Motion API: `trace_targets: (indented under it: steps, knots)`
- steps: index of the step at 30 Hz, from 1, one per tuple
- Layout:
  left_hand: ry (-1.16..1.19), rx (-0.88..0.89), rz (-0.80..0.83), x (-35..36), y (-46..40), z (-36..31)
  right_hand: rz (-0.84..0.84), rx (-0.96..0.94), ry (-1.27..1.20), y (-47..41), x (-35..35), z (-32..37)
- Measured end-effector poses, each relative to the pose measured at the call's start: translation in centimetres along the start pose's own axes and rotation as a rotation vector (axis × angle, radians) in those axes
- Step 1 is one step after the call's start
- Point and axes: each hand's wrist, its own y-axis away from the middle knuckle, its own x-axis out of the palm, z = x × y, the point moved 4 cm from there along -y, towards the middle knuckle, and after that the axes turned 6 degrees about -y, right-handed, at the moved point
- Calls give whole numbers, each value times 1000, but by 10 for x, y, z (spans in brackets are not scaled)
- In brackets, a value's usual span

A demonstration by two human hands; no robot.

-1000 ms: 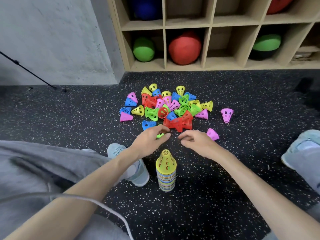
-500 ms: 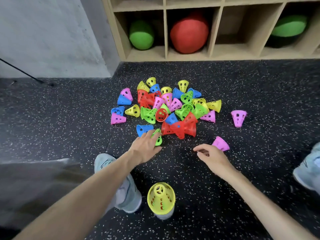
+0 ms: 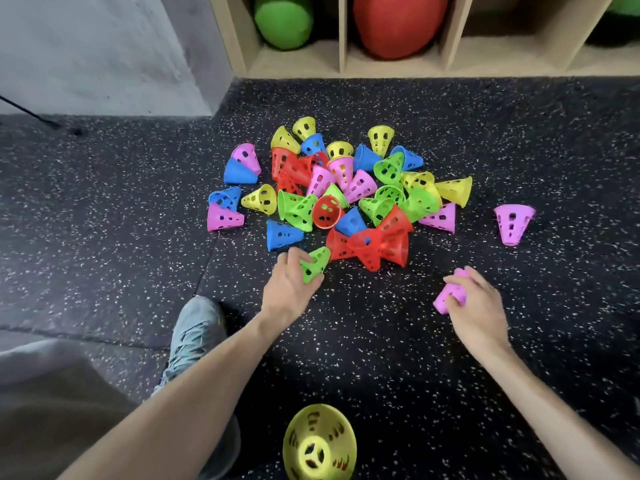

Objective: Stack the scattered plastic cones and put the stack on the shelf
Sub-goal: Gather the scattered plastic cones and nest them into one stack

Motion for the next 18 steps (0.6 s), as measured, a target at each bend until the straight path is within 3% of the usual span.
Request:
trace_targets:
  steps: [10, 18]
  knots:
    - [231, -185, -51, 13, 17, 0, -96, 112, -169, 22, -9, -22]
    - [257, -247, 5, 18, 47, 10, 27, 186, -326, 41, -3, -24]
